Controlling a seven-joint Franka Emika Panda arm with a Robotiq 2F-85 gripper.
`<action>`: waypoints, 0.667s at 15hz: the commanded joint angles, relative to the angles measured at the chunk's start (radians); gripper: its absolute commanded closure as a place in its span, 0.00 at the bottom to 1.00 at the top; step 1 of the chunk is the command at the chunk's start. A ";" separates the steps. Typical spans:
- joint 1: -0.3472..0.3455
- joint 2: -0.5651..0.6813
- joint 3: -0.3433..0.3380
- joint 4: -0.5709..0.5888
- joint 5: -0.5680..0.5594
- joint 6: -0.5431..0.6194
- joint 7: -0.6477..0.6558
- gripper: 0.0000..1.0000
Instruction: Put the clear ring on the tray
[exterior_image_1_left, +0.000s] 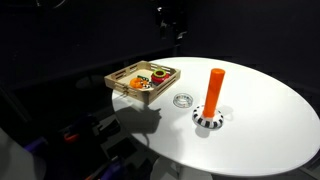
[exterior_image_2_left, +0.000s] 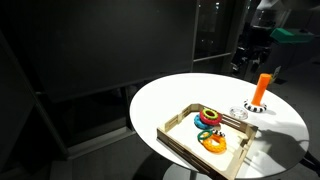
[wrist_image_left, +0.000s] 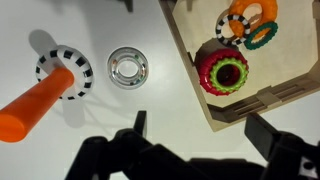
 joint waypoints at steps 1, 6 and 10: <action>-0.001 0.004 0.001 0.002 0.000 -0.003 0.000 0.00; -0.006 0.008 0.001 0.015 -0.040 -0.015 0.061 0.00; -0.022 0.050 -0.014 0.020 -0.178 -0.012 0.275 0.00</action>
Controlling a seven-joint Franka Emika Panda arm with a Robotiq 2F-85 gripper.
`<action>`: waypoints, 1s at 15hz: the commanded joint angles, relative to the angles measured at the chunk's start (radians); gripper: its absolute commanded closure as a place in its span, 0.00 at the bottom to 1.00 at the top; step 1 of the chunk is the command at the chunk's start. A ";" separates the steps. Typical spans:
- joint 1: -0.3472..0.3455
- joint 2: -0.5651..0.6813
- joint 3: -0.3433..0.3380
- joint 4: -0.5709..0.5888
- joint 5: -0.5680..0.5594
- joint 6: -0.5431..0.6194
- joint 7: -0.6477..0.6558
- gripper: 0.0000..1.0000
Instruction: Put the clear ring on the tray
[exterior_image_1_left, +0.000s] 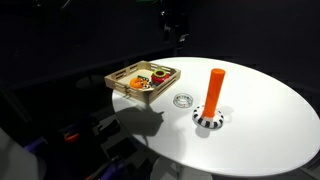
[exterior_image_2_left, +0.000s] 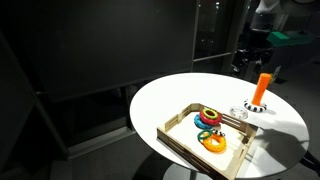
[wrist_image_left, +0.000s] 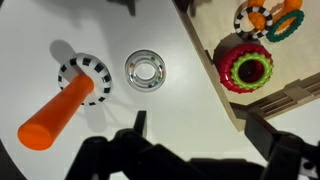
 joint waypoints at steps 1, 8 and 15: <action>-0.018 0.044 -0.013 0.018 -0.089 -0.014 0.165 0.00; -0.019 0.149 -0.053 0.003 -0.060 0.033 0.290 0.00; -0.012 0.283 -0.108 0.026 -0.068 0.071 0.318 0.00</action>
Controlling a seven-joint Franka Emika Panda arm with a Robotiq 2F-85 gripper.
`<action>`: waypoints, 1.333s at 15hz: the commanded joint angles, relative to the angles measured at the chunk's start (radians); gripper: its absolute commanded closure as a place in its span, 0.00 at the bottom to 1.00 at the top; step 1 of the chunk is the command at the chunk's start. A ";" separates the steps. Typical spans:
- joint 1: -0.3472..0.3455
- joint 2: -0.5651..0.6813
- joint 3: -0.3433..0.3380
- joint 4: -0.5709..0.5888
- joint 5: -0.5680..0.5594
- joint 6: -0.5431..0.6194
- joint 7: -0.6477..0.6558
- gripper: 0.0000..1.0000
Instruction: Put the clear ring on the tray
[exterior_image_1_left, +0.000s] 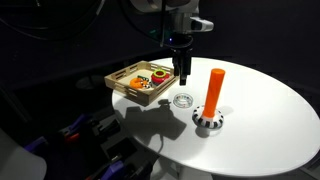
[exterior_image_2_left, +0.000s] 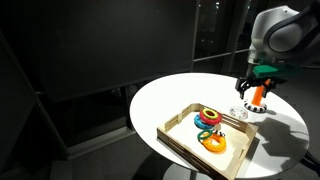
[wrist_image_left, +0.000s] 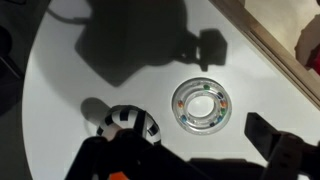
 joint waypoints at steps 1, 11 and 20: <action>0.006 0.073 -0.031 0.027 0.004 0.018 0.030 0.00; 0.028 0.211 -0.095 0.102 0.005 0.047 0.080 0.00; 0.055 0.263 -0.110 0.141 0.004 0.049 0.115 0.00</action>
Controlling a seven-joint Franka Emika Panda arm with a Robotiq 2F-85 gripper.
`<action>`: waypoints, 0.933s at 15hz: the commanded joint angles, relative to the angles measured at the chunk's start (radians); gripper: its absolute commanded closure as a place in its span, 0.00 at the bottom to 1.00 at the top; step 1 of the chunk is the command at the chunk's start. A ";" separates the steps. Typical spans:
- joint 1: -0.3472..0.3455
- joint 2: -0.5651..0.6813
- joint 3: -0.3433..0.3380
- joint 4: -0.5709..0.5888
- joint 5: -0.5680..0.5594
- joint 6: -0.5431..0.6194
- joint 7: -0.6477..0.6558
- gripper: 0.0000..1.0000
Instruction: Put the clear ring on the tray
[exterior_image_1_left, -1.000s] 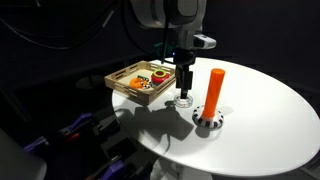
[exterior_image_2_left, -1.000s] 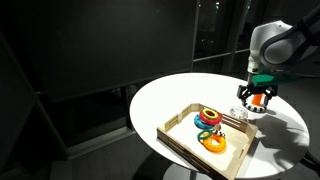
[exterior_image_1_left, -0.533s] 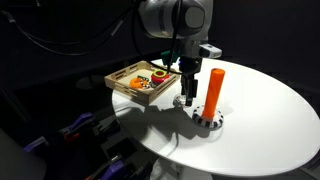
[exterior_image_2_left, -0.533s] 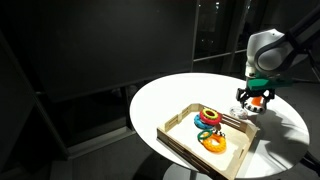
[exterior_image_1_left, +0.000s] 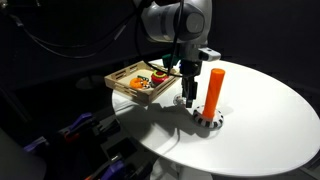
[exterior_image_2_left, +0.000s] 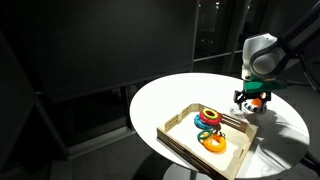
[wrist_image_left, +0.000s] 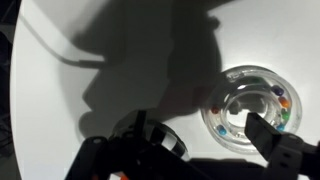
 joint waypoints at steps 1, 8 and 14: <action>0.022 0.026 -0.018 0.030 0.003 0.003 0.027 0.00; 0.033 0.045 -0.024 0.038 0.004 0.004 0.036 0.00; 0.035 0.051 -0.024 0.038 0.006 0.004 0.043 0.00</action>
